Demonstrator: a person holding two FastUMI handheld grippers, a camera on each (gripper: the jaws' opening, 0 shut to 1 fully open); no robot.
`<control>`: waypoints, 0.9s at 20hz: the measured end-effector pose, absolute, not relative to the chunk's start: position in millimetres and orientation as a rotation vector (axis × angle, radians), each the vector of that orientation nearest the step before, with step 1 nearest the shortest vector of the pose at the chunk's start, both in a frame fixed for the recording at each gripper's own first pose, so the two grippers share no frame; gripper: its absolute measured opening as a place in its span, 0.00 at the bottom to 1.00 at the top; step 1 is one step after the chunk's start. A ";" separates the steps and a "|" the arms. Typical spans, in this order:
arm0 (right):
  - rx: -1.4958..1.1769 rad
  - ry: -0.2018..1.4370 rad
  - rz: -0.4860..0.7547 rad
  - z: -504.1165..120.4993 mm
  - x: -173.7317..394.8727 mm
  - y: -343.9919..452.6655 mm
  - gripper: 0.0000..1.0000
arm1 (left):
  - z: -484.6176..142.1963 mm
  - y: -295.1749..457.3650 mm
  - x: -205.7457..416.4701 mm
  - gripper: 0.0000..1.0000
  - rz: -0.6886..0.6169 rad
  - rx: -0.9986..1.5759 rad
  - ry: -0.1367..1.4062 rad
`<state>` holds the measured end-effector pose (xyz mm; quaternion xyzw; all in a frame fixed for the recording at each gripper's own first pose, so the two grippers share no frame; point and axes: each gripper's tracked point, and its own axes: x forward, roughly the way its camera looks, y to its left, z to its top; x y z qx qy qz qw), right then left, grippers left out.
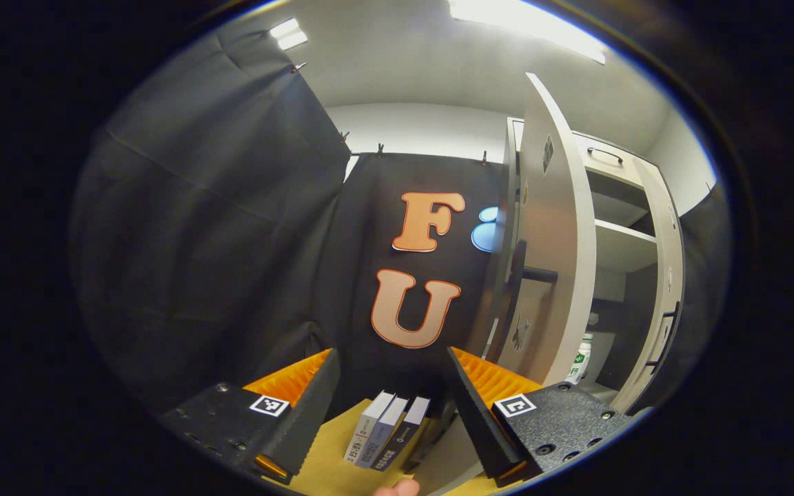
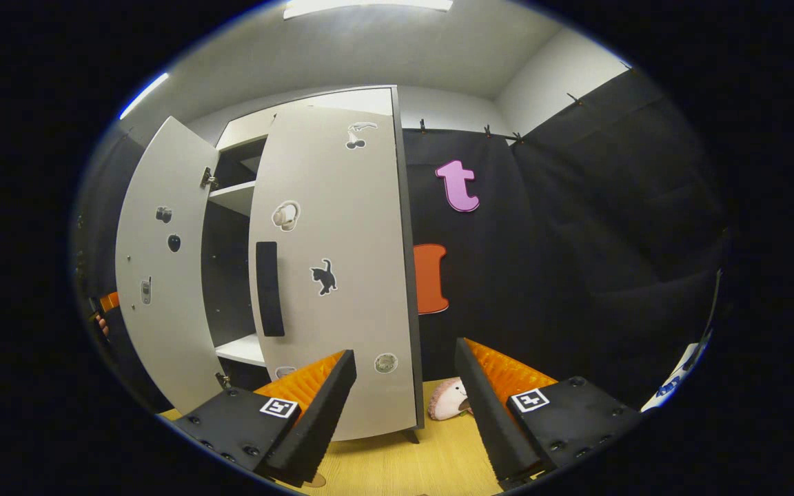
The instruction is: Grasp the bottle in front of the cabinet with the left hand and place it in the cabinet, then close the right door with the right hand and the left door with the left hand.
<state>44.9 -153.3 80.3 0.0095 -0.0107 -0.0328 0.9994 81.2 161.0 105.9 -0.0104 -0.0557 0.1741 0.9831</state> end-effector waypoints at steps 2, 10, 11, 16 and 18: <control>0.027 -0.018 -0.069 79.2 43.0 -155.3 0.96 | 109.5 150.1 84.7 0.93 0.330 0.019 -0.108; 0.046 -0.014 -0.062 77.9 40.4 -151.8 0.96 | 104.0 94.9 90.0 0.93 0.193 0.053 -0.093; 0.044 -0.016 -0.066 78.3 38.8 -152.8 0.96 | 102.6 87.2 92.0 0.93 0.172 0.045 -0.087; 0.044 -0.022 -0.104 80.8 26.5 -166.4 0.96 | 93.1 43.7 106.9 0.93 0.071 0.006 -0.069; 0.044 -0.022 -0.127 82.4 18.0 -175.5 0.96 | 90.7 27.3 117.4 0.89 0.039 0.000 -0.065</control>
